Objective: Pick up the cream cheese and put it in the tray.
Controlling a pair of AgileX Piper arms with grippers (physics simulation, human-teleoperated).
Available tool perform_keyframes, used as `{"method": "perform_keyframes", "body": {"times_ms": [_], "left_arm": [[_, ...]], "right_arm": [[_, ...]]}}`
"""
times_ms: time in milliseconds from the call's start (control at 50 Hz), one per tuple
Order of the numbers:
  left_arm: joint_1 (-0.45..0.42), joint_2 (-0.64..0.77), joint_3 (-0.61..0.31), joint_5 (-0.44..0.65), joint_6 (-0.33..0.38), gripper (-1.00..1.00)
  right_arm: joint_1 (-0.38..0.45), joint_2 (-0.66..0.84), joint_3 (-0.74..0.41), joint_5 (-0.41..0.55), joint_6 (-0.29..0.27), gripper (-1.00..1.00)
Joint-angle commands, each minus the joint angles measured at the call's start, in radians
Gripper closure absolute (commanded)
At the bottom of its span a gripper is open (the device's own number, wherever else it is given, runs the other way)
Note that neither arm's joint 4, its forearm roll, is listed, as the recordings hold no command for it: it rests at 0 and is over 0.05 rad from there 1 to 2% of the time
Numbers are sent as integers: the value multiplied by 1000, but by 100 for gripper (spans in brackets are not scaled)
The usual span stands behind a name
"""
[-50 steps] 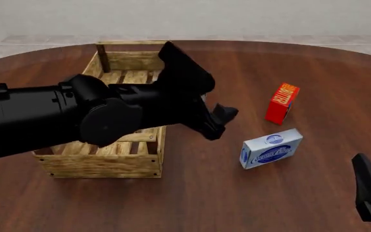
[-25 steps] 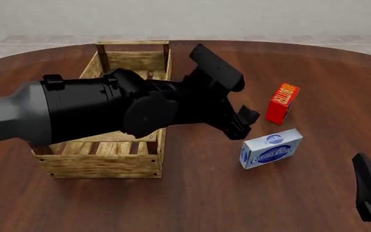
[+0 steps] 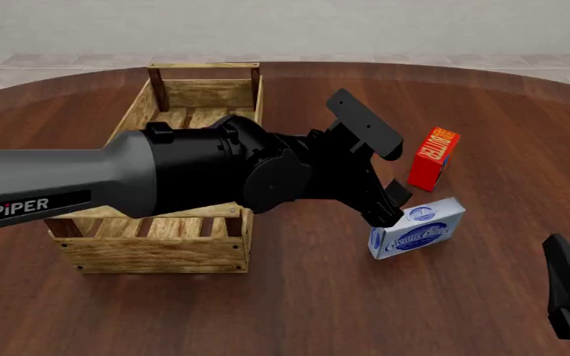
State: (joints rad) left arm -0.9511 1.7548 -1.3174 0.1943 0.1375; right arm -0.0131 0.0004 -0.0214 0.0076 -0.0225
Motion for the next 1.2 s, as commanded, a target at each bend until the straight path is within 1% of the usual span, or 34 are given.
{"method": "perform_keyframes", "body": {"times_ms": [20,40,200,300,380,400,440,480,660,680,740,760,980,1200], "left_arm": [[-1,53,-43,18,30,-100],[-3,57,-46,20,53,-100],[-6,75,-96,55,62,-100],[-9,103,-103,58,80,-100],[-8,118,-112,63,80,-100],[-12,123,-110,59,108,-100],[-11,131,-116,64,104,-100],[-23,140,-123,70,85,-100],[-20,176,-142,78,92,-100],[-28,177,-146,83,83,-100],[-33,179,-151,89,90,-100],[-28,193,-155,84,107,-100],[-21,215,-170,84,99,-100],[-1,233,-171,74,121,-100]], "right_arm": [[-2,0,0,-1,1,-100],[-2,0,0,-1,2,-100],[-2,0,0,-1,2,-100],[-2,0,0,-1,3,-100],[-3,0,0,-1,5,-100],[-3,0,0,0,5,-100],[-3,0,0,-1,5,-100],[-3,0,0,-1,5,-100],[-3,0,0,-1,5,-100],[-2,0,0,-2,4,-100],[-2,0,0,-2,4,-100],[-2,0,0,-2,4,-100],[-3,0,1,-1,9,-100],[-4,0,1,-1,11,-100]]}}
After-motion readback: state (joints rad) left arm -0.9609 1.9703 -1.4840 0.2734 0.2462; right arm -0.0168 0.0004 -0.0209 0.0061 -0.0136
